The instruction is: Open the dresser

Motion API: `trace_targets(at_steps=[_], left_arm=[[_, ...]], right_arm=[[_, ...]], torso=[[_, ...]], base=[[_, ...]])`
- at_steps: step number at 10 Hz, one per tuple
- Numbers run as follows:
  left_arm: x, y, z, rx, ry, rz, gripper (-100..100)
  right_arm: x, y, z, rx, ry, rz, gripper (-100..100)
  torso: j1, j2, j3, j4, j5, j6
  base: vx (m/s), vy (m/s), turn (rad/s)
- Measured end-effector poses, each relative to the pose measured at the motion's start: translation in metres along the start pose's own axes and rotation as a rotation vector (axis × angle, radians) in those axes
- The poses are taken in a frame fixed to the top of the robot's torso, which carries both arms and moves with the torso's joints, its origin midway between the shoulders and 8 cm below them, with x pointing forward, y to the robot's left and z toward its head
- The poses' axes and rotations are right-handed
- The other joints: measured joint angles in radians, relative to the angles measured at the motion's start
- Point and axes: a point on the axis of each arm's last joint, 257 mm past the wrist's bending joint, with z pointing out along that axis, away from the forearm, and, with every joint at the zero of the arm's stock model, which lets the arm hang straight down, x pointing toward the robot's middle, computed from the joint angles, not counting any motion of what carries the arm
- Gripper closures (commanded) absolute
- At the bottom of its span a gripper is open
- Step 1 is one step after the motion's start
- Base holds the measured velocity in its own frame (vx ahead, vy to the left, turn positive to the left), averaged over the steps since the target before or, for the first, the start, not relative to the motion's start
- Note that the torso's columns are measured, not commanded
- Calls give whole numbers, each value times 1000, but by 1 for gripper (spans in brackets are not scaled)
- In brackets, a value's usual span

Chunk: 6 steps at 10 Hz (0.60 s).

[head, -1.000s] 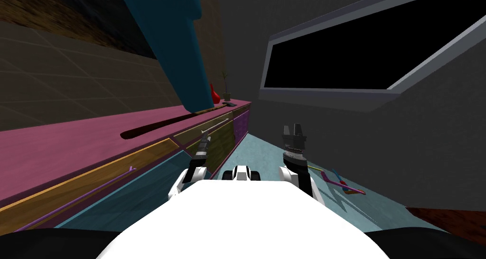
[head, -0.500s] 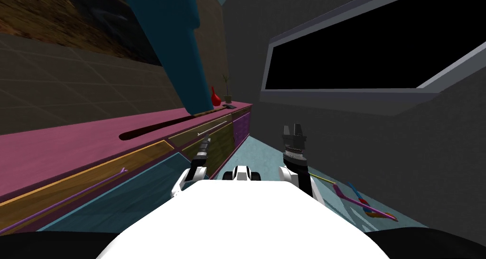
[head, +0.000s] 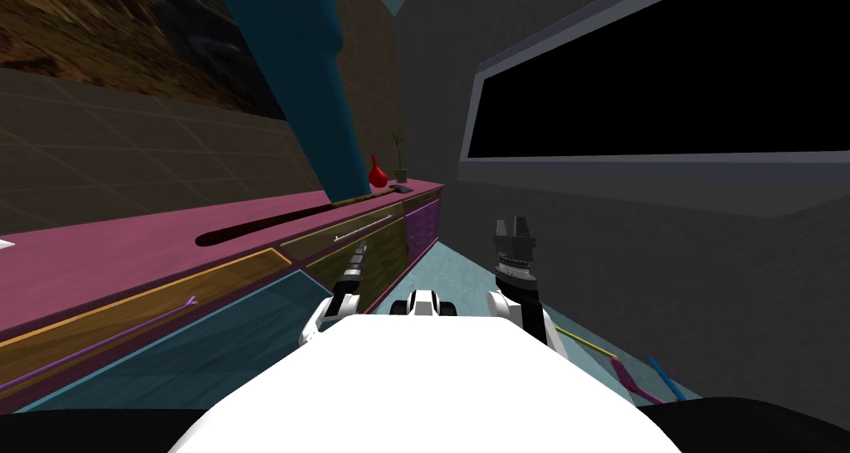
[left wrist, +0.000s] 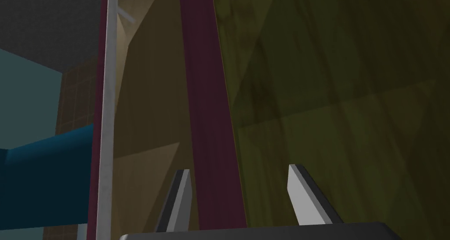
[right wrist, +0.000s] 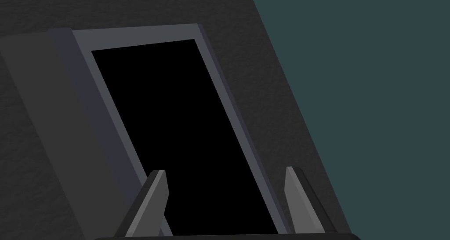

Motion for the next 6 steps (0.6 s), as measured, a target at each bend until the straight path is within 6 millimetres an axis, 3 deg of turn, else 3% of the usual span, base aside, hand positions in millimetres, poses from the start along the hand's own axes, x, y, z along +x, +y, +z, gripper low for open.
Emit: trace_targets(at_steps=[6], left_arm=[[-1,45,-3,-89,5,47,-100]], right_arm=[[0,0,0,0,0,0,0]], torso=[[-3,-8,-4,-1,1,6]], base=[[94,-97,101]])
